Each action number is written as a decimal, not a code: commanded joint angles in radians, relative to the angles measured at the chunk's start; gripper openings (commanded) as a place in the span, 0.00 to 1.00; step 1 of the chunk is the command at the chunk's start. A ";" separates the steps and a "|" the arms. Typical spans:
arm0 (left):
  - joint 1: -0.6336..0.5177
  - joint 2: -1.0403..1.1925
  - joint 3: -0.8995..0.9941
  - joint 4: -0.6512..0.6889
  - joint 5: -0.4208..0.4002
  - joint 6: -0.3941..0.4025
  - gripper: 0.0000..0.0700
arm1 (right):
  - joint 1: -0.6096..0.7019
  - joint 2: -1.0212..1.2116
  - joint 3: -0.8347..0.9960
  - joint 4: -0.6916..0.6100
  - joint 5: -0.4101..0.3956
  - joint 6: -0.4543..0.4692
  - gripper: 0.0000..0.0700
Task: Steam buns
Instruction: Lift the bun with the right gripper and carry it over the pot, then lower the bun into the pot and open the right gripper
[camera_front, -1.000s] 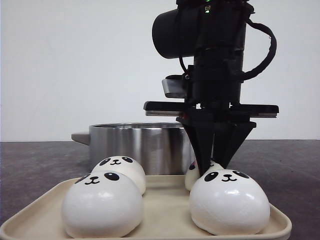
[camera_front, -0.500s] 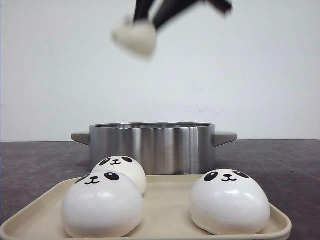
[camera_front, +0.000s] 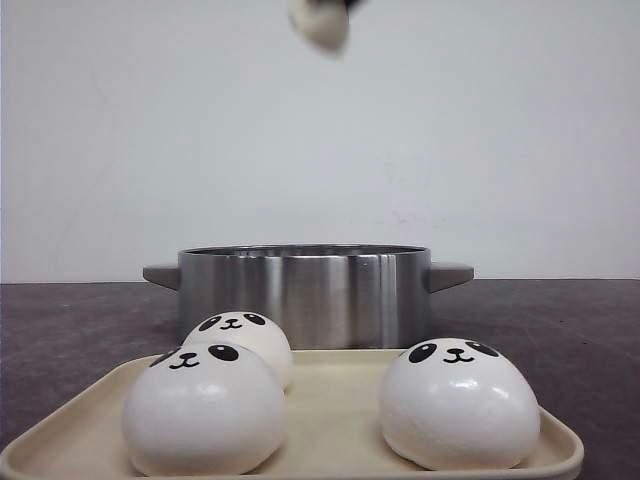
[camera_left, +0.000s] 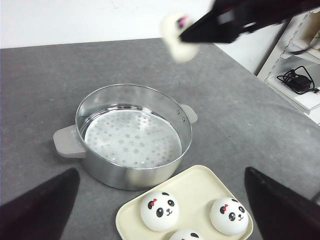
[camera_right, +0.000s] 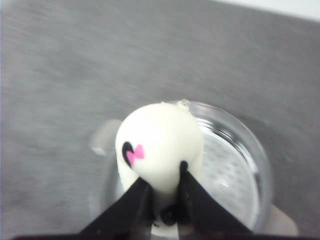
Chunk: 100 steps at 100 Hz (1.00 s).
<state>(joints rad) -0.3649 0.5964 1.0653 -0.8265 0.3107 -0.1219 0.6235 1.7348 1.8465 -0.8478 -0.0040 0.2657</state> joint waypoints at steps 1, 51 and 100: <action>-0.004 0.006 0.020 0.013 -0.004 0.008 0.89 | -0.011 0.076 0.048 -0.017 0.003 -0.009 0.00; -0.004 0.006 0.020 0.011 -0.004 0.008 0.89 | -0.067 0.368 0.065 -0.001 0.009 0.023 0.00; -0.004 0.007 0.020 0.008 -0.004 0.009 0.89 | -0.109 0.456 0.065 0.041 0.031 0.065 0.00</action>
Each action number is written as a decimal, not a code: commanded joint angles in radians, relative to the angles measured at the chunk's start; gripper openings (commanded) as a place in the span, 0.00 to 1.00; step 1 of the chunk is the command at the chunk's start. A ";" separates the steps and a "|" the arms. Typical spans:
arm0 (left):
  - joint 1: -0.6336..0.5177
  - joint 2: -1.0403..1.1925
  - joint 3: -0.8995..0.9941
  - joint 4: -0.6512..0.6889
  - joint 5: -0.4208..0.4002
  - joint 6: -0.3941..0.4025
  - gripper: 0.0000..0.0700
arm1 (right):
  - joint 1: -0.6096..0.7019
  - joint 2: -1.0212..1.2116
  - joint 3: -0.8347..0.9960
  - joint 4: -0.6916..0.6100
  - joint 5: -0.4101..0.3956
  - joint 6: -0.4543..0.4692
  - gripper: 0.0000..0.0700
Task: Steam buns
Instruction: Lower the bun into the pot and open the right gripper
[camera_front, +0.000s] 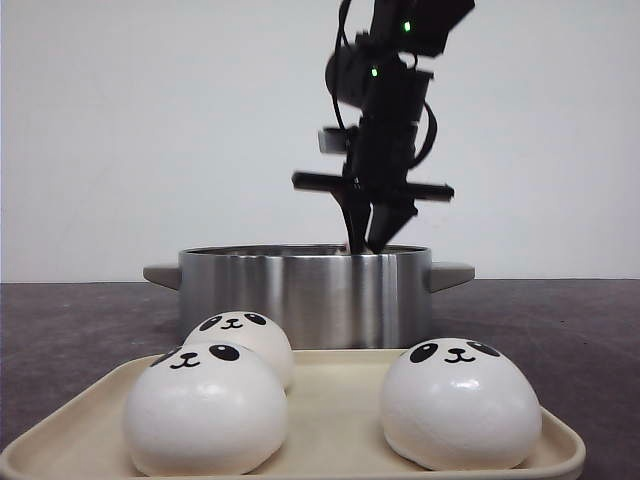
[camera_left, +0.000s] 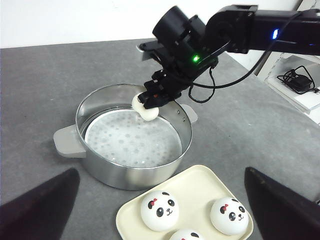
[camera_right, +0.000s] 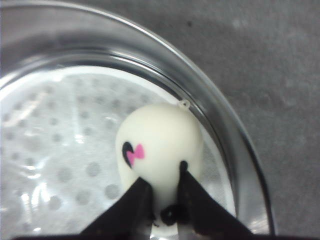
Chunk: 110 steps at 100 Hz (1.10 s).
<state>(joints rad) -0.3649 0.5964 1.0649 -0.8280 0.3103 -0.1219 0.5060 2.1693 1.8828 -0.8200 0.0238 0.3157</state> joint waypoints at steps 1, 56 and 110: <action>-0.004 0.007 0.020 0.009 -0.004 0.009 0.89 | 0.008 0.022 0.029 0.015 0.003 0.015 0.00; -0.004 0.012 0.020 -0.004 -0.004 0.010 0.89 | 0.011 0.075 0.029 0.016 -0.003 0.021 0.00; -0.004 0.012 0.020 -0.021 -0.004 0.017 0.89 | 0.014 0.075 0.031 0.028 -0.005 0.047 0.61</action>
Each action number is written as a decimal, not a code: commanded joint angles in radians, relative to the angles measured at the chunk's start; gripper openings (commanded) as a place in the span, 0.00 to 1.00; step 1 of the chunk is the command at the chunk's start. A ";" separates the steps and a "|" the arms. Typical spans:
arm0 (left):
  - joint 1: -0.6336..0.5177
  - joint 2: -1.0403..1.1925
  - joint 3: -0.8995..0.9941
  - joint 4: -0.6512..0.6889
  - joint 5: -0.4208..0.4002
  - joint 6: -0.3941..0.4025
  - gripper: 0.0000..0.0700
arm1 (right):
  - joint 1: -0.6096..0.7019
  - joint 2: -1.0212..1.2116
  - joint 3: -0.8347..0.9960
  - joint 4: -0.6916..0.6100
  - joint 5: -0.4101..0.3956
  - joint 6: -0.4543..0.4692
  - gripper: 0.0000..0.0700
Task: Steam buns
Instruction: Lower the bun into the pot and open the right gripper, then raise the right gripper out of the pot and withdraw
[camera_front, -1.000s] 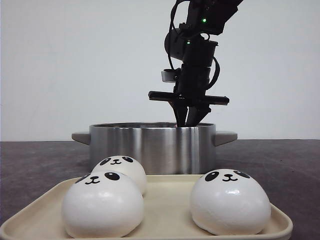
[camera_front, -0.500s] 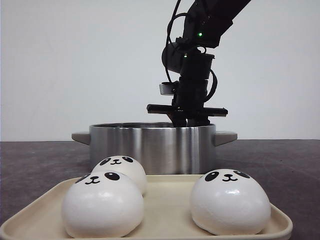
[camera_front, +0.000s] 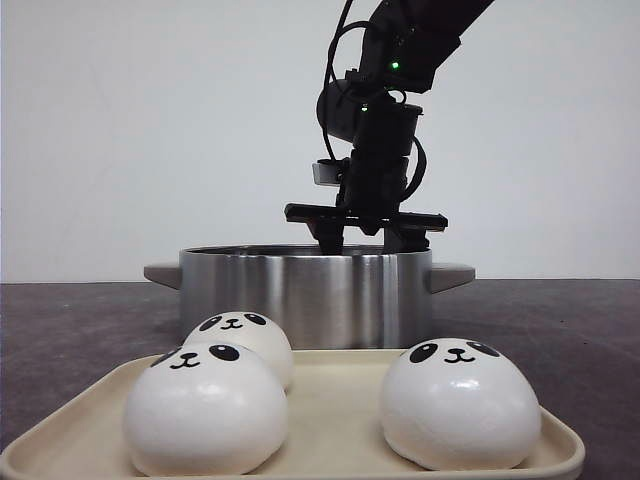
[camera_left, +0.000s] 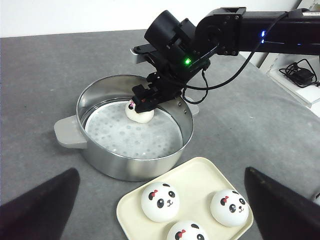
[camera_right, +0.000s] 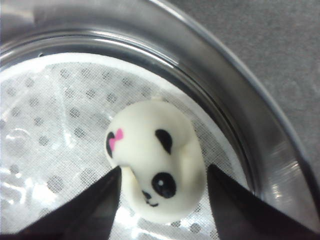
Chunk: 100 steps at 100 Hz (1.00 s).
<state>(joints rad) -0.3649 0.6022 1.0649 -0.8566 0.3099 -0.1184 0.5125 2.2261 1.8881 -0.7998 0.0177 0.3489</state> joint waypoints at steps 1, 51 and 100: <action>-0.004 0.006 0.020 0.008 -0.004 0.013 0.89 | 0.008 0.018 0.026 0.008 0.002 0.014 0.61; -0.004 0.007 0.020 0.003 -0.003 0.013 0.89 | 0.038 0.013 0.345 -0.128 -0.002 -0.016 0.62; -0.065 0.195 0.020 -0.192 0.060 -0.149 0.90 | 0.255 -0.405 0.434 -0.206 0.169 -0.238 0.01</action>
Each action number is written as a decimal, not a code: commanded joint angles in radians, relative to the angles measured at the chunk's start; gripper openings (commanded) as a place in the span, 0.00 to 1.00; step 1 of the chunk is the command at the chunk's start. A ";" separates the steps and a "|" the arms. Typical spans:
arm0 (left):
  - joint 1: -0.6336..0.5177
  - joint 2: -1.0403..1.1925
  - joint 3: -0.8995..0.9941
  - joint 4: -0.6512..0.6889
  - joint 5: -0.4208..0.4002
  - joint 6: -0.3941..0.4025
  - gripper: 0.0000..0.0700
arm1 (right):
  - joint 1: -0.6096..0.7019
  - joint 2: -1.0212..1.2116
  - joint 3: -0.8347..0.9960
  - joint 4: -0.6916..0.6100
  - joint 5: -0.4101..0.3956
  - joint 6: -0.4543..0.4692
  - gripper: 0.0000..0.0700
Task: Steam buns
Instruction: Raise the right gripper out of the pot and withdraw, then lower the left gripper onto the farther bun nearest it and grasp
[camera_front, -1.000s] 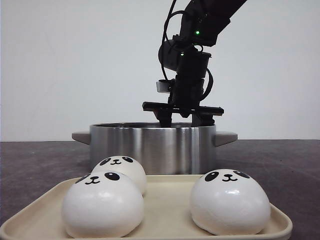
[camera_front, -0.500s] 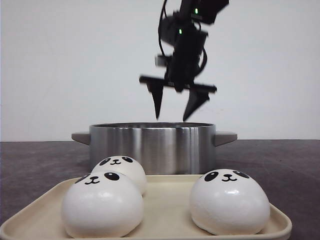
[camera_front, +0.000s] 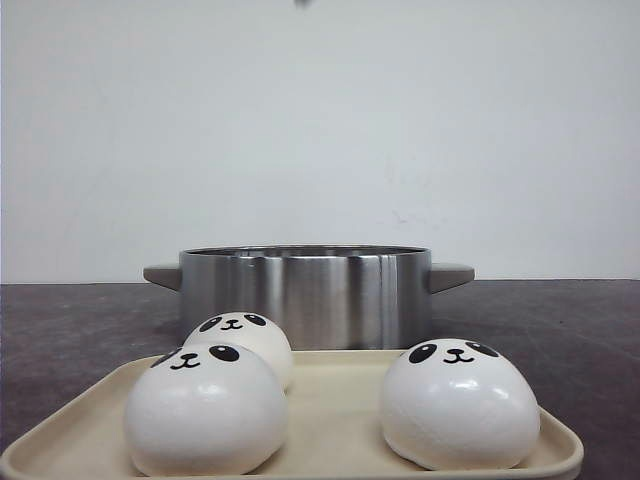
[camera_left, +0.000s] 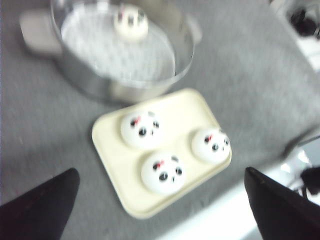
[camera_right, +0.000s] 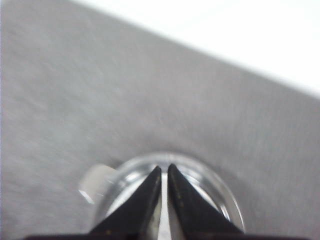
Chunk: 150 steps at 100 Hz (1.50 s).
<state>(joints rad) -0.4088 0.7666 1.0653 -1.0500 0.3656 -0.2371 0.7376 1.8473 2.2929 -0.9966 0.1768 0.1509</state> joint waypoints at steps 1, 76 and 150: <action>-0.025 0.036 0.020 0.002 0.002 -0.035 0.90 | 0.036 -0.037 0.029 -0.012 0.011 -0.043 0.01; -0.367 0.637 0.020 0.230 -0.172 -0.250 0.90 | 0.335 -0.639 0.023 -0.426 0.468 -0.058 0.01; -0.354 0.898 0.020 0.397 -0.351 -0.352 0.89 | 0.335 -0.766 0.014 -0.426 0.467 -0.027 0.01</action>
<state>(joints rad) -0.7589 1.6428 1.0653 -0.6571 0.0280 -0.5697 1.0599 1.0718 2.2898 -1.3499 0.6449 0.1104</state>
